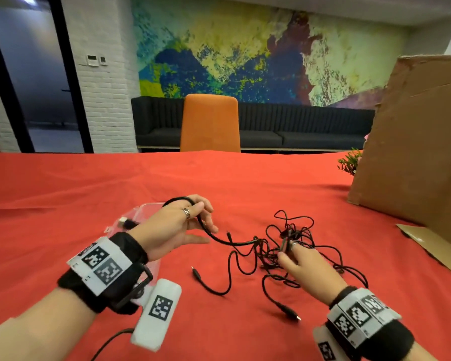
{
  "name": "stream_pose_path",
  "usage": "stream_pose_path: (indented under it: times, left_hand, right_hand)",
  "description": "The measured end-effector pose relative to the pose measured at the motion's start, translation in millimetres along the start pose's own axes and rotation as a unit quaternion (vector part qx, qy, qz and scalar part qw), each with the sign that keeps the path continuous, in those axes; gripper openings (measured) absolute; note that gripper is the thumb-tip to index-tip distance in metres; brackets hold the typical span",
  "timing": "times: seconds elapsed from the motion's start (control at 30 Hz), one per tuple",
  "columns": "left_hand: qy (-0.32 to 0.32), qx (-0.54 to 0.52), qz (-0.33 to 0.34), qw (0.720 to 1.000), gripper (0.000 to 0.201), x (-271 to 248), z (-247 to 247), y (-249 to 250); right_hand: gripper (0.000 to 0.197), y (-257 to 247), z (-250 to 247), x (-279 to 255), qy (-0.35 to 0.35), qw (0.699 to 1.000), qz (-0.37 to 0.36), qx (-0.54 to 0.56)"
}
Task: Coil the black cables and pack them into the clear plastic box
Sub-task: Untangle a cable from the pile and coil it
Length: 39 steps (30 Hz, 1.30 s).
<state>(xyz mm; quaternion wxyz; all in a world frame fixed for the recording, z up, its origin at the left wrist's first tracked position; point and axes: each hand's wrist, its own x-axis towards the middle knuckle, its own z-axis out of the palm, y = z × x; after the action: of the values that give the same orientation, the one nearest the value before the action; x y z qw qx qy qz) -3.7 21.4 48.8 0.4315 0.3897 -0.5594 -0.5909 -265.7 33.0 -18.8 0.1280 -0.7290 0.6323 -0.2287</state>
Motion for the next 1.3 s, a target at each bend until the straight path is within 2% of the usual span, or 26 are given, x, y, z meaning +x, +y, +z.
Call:
stream_pose_path:
  times: [0.07, 0.13, 0.17, 0.23, 0.27, 0.37, 0.43, 0.5, 0.53, 0.63, 0.67, 0.7, 0.77, 0.83, 0.9, 0.97, 1.0, 1.03, 1.07, 1.13, 1.17, 1.2, 1.27, 1.3]
  left_hand:
    - [0.007, -0.055, -0.006, 0.998, 0.026, -1.3, -0.6, -3.4]
    - [0.015, -0.098, -0.017, 0.995, 0.032, -2.0, 1.4, -7.4]
    - [0.017, -0.099, -0.015, 0.995, 0.034, -1.6, 3.1, -9.5]
    - [0.018, -0.055, 0.000, 0.998, 0.035, -0.8, 8.5, -13.7]
    - [0.021, -0.015, 0.010, 1.000, 0.036, -0.5, 12.4, -15.3]
    - [0.000, 0.112, 0.023, 0.993, 0.038, 1.7, 26.1, -20.2]
    - [-0.036, 0.144, 0.020, 0.989, 0.036, 1.3, 36.8, -20.3]
    - [-0.065, 0.157, 0.027, 0.985, 0.035, 0.1, 44.1, -19.3]
    - [-0.081, 0.167, 0.033, 0.982, 0.035, -0.3, 45.3, -19.2]
    - [-0.119, 0.223, 0.044, 0.967, 0.040, 0.7, 39.1, -23.7]
    - [-0.129, 0.242, 0.043, 0.961, 0.040, 0.9, 37.9, -26.1]
    - [-0.139, 0.259, 0.041, 0.955, 0.040, 0.7, 37.4, -28.7]
    - [-0.165, 0.275, 0.026, 0.947, 0.038, -0.1, 38.7, -31.3]
    - [-0.191, 0.283, 0.015, 0.940, 0.035, 1.0, 38.3, -33.7]
    - [-0.199, 0.313, 0.010, 0.929, 0.029, -3.6, 32.7, -27.8]
    - [-0.172, 0.319, 0.012, 0.932, 0.024, -11.6, 21.8, -17.8]
    - [-0.132, 0.292, 0.032, 0.947, 0.019, -15.2, 16.0, -12.6]
    - [-0.066, 0.257, 0.066, 0.962, 0.016, -17.8, 9.0, -8.6]
    - [0.032, 0.220, 0.112, 0.968, 0.022, -17.5, 1.0, -7.6]
    - [0.225, 0.135, 0.185, 0.947, 0.028, -9.9, -13.3, -11.9]
    - [0.273, 0.102, 0.177, 0.940, 0.025, -4.7, -18.9, -16.1]
    - [0.273, 0.081, 0.135, 0.949, 0.031, -0.6, -20.0, -19.8]
    - [0.160, 0.039, 0.016, 0.986, 0.083, 5.9, -13.7, -31.4]
    - [0.097, 0.003, -0.015, 0.995, 0.110, 7.6, -7.5, -36.0]
  right_hand:
    - [0.026, 12.4, -4.1, 3.8, -0.015, 0.999, 0.031, -0.032]
    - [0.018, 14.5, -8.9, 5.3, -0.024, 0.999, 0.027, -0.015]
    - [0.026, 12.3, -11.4, 5.8, -0.027, 0.999, 0.015, 0.018]
    - [0.056, 1.4, -16.5, 4.4, -0.008, 0.995, -0.018, 0.099]
    - [0.063, -7.4, -17.3, 2.1, 0.008, 0.990, -0.042, 0.131]
    - [0.067, -40.1, -7.5, -8.2, 0.002, 0.979, -0.128, 0.158]
    - [0.060, -57.3, 8.0, -12.6, -0.045, 0.979, -0.170, 0.099]
    - [0.026, -66.1, 22.0, -15.1, -0.090, 0.975, -0.185, 0.082]
    - [0.012, -67.4, 26.3, -16.0, -0.100, 0.974, -0.179, 0.100]
    - [0.009, -62.5, 36.1, -14.7, -0.097, 0.971, -0.124, 0.177]
    - [0.014, -61.3, 38.9, -13.9, -0.100, 0.970, -0.098, 0.199]
    - [0.018, -61.5, 42.0, -13.4, -0.115, 0.965, -0.079, 0.220]
    - [0.008, -66.3, 47.2, -12.0, -0.162, 0.944, -0.061, 0.282]
    - [0.020, -68.1, 48.0, -11.7, -0.193, 0.925, -0.054, 0.324]
    - [0.025, -66.8, 44.3, -11.8, -0.180, 0.921, -0.042, 0.344]
    - [0.026, -60.2, 40.2, -11.2, -0.139, 0.922, -0.025, 0.360]
    - [0.027, -56.4, 37.7, -10.2, -0.124, 0.922, -0.017, 0.365]
    - [0.027, -53.4, 35.0, -9.5, -0.114, 0.922, -0.011, 0.369]
    - [0.028, -50.9, 33.3, -8.4, -0.110, 0.920, -0.010, 0.375]
    - [0.028, -49.3, 29.1, -6.5, -0.104, 0.912, -0.014, 0.396]
    - [0.029, -49.9, 27.0, -5.9, -0.099, 0.908, -0.019, 0.406]
    - [0.030, -50.6, 25.3, -4.9, -0.092, 0.905, -0.026, 0.415]
    - [0.031, -53.0, 22.4, -3.3, -0.084, 0.897, -0.033, 0.433]
    - [0.031, -55.1, 21.7, -3.2, -0.086, 0.896, -0.035, 0.435]
